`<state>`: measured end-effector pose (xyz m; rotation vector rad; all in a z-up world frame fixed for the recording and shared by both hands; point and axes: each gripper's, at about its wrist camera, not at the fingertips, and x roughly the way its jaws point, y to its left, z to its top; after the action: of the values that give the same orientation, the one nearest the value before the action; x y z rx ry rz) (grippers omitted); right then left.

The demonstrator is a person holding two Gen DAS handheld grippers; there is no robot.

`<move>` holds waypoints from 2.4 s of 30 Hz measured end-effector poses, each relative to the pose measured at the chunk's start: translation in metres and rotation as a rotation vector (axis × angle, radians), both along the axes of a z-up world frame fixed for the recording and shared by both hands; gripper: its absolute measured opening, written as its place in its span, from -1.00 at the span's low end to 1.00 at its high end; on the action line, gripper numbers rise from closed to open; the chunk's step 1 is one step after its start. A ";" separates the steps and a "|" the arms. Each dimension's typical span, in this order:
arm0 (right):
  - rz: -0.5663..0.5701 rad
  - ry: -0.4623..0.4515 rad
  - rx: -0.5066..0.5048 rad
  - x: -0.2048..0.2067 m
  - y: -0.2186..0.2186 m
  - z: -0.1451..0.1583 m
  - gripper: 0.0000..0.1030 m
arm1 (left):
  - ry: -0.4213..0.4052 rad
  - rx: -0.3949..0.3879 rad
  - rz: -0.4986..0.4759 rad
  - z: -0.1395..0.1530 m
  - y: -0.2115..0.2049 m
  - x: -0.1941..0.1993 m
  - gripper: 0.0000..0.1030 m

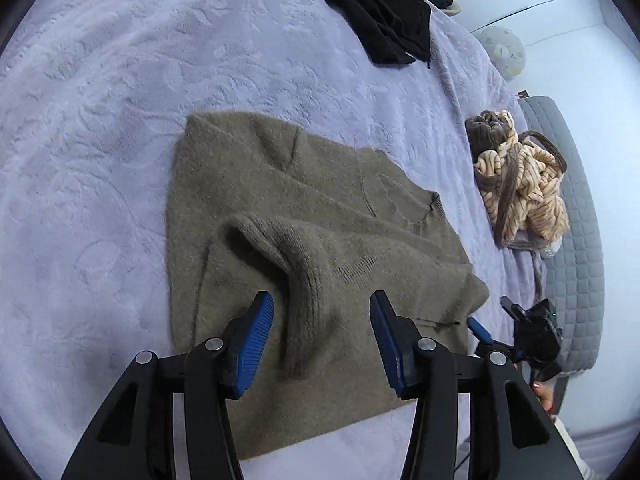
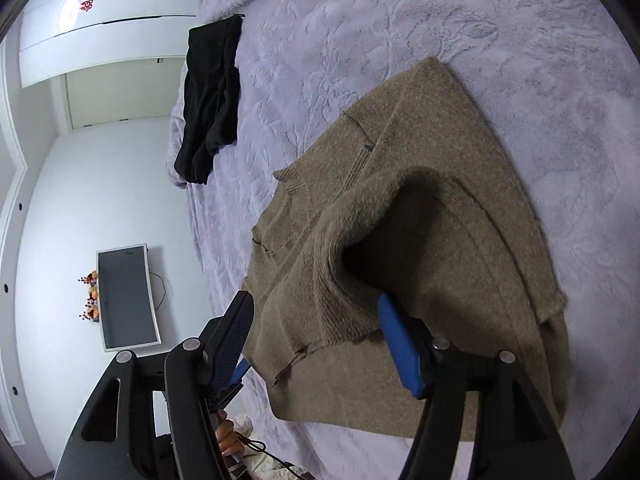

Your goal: Fold small clothes

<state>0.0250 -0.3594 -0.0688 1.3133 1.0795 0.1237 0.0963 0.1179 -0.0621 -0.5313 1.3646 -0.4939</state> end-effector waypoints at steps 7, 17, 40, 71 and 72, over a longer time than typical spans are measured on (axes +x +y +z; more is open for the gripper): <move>0.003 0.027 -0.004 0.012 0.016 -0.017 0.34 | 0.074 -0.030 -0.120 -0.027 -0.051 0.001 -0.02; 0.080 -0.055 -0.006 0.060 0.008 0.001 0.34 | -0.055 0.009 0.094 -0.002 -0.054 0.042 -0.02; 0.202 -0.057 -0.093 0.090 0.036 -0.006 0.34 | -0.077 0.171 -0.179 -0.029 -0.105 0.005 -0.01; 0.033 0.148 -0.200 -0.110 0.030 0.000 0.35 | -0.027 0.261 -0.009 -0.017 0.017 -0.090 -0.01; -0.007 0.161 -0.185 -0.118 0.026 -0.005 0.35 | -0.028 0.259 -0.024 -0.019 0.013 -0.089 -0.02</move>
<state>-0.0927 -0.3336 -0.0736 1.1743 1.1931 -0.0869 0.0068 0.1310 -0.0807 -0.2958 1.3847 -0.3360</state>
